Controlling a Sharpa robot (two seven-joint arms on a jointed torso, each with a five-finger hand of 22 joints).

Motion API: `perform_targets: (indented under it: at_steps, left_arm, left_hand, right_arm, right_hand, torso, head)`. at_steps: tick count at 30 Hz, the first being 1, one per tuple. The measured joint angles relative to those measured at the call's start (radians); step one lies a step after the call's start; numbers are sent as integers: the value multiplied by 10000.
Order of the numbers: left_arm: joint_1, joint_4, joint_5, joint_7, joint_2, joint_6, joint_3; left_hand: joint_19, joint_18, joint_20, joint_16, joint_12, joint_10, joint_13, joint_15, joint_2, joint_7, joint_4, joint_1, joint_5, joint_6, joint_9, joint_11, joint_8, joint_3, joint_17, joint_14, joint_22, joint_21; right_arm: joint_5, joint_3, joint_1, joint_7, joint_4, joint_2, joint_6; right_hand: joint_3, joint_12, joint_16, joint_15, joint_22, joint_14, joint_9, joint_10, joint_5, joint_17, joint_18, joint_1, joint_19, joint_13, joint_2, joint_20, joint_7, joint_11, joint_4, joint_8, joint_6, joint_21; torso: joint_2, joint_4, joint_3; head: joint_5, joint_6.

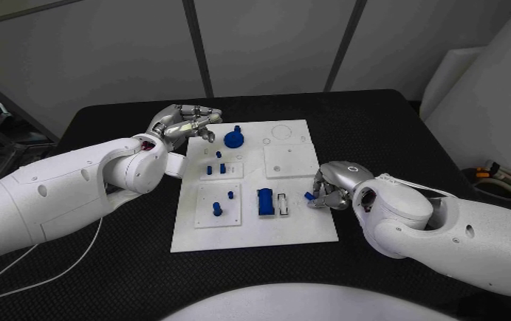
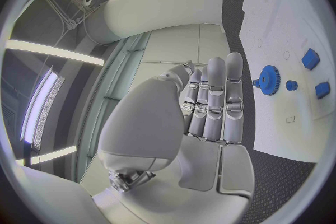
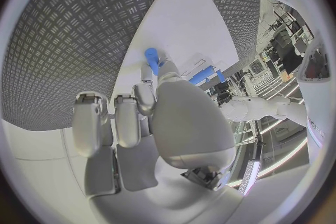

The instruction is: Assemble the parts on the task board

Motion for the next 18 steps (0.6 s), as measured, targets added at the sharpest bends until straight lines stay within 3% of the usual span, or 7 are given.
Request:
perform_targets:
  at_steps: [5, 18]
  left_arm:
    - [0, 1, 0, -3, 0, 7, 0]
    - [-1, -8, 0, -9, 3, 12, 0]
  left_hand:
    - [0, 1, 0, 0, 0, 0, 0, 0, 0, 0, 0, 0, 0, 0, -1, 0, 0, 0, 0, 0, -1, 0]
    - [0, 1, 0, 0, 0, -37, 0, 0, 0, 0, -17, 0, 0, 0, -1, 37, 0, 17, 0, 0, -1, 0]
  right_arm:
    - [282, -16, -24, -128, 85, -82, -232]
    - [2538, -105, -132, -180, 430, -302, -1790]
  right_hand:
    - [205, 0, 0, 0, 0, 0, 40, 7, 479, 79, 0, -99, 0, 14, 99, 0, -55, -6, 205, -62, 50, 0]
    - [569, 79, 94, -77, 0, -1, 115, 8, 867, 95, -1, -124, 11, 154, 125, -67, -136, -6, 145, -118, 189, 133]
  torso:
    - [-3, -3, -1]
    - [-12, -1, -6]
  head:
    - [9, 4]
    - [69, 22]
